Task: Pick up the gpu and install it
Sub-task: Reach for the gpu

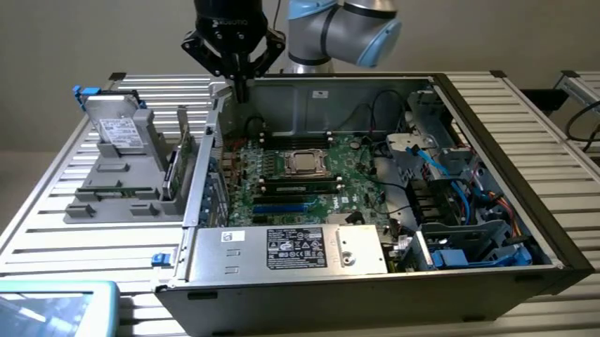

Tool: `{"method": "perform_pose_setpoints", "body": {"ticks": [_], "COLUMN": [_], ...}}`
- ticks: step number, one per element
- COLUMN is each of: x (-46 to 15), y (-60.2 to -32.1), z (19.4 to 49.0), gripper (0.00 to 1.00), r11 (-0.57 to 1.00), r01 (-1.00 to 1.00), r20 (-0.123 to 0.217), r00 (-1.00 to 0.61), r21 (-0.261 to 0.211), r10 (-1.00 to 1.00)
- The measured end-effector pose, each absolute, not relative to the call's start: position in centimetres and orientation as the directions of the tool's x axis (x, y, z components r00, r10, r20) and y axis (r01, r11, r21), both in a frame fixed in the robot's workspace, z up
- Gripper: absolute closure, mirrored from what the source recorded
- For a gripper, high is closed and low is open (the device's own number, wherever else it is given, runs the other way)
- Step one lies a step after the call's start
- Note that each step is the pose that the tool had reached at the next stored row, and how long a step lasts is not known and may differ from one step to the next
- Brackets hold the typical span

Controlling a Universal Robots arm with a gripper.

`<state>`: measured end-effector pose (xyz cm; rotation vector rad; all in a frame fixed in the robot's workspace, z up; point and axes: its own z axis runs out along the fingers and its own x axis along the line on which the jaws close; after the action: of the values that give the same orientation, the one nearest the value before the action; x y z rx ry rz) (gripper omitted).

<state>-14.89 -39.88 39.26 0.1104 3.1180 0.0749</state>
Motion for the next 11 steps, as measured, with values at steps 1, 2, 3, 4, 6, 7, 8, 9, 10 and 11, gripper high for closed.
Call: {"method": "perform_pose_setpoints", "body": {"ticks": [1,2,3,4,6,7,8,9,10,11], "x": [-15.3,-15.8,-16.3,-16.7,-17.6,-18.1,-18.5,-19.0,-19.4,-19.9], "y": [-39.9,-39.9,-39.9,-39.9,-39.9,-39.9,-39.9,-39.9,-39.9,-39.9], "z": [39.3,39.3,39.3,39.3,39.2,39.2,39.2,39.2,39.2,39.2], "gripper": [0.88,0.88,0.88,0.88,0.88,0.88,0.88,0.88,0.88,0.88], "r11": [0.996,0.996,0.996,0.996,0.996,0.996,0.996,0.996,0.996,0.996], "r01": [0.07,0.07,0.07,0.07,0.07,0.07,0.07,0.07,0.07,0.07], "r20": [-0.019,-0.019,-0.019,-0.019,-0.019,-0.019,-0.019,-0.019,-0.019,-0.019], "r00": [-0.997,-0.997,-0.997,-0.997,-0.997,-0.997,-0.997,-0.997,-0.997,-0.997], "r21": [0.049,0.049,0.049,0.049,0.049,0.049,0.049,0.049,0.049,0.049], "r10": [0.071,0.071,0.071,0.071,0.071,0.071,0.071,0.071,0.071,0.071]}}
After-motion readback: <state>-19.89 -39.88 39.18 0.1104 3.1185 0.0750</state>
